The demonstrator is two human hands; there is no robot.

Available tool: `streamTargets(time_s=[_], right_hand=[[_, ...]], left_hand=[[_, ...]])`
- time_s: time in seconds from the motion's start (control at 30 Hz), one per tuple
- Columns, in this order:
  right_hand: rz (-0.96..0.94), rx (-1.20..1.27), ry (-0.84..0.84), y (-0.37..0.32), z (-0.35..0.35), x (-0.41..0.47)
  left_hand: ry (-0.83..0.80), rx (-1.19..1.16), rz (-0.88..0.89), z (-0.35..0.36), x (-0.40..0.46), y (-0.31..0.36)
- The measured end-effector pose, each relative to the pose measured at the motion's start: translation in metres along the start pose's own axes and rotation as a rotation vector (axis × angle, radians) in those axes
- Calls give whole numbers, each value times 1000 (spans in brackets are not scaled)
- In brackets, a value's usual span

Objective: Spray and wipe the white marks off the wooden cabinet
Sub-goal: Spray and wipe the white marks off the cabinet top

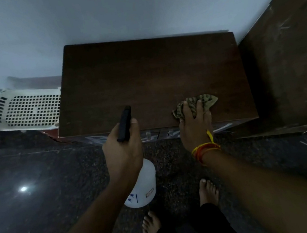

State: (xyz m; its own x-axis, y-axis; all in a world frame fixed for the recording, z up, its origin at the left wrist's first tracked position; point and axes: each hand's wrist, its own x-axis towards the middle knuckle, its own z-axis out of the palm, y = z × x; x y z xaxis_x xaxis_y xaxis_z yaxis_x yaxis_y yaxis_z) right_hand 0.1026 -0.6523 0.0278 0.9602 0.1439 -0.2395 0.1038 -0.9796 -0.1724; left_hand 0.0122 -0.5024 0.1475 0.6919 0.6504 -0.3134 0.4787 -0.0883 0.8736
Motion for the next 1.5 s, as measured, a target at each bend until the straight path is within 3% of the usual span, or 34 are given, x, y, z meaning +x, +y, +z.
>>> streamTargets(time_s=[0.53,0.67,1.17,1.5], right_hand=[[-296,84,-120,-134,22,-17],[-347,64,-125,-111,19,-12],[-128,12,-11,70,-20,11],[-162,71,66,87,-17,12]], left_hand=[[5,27,15,-50,27,-30],[0,20,25,-40,18,-24],[5,-5,51,50,-47,-14],[57,-45,120,86,-75,-35]])
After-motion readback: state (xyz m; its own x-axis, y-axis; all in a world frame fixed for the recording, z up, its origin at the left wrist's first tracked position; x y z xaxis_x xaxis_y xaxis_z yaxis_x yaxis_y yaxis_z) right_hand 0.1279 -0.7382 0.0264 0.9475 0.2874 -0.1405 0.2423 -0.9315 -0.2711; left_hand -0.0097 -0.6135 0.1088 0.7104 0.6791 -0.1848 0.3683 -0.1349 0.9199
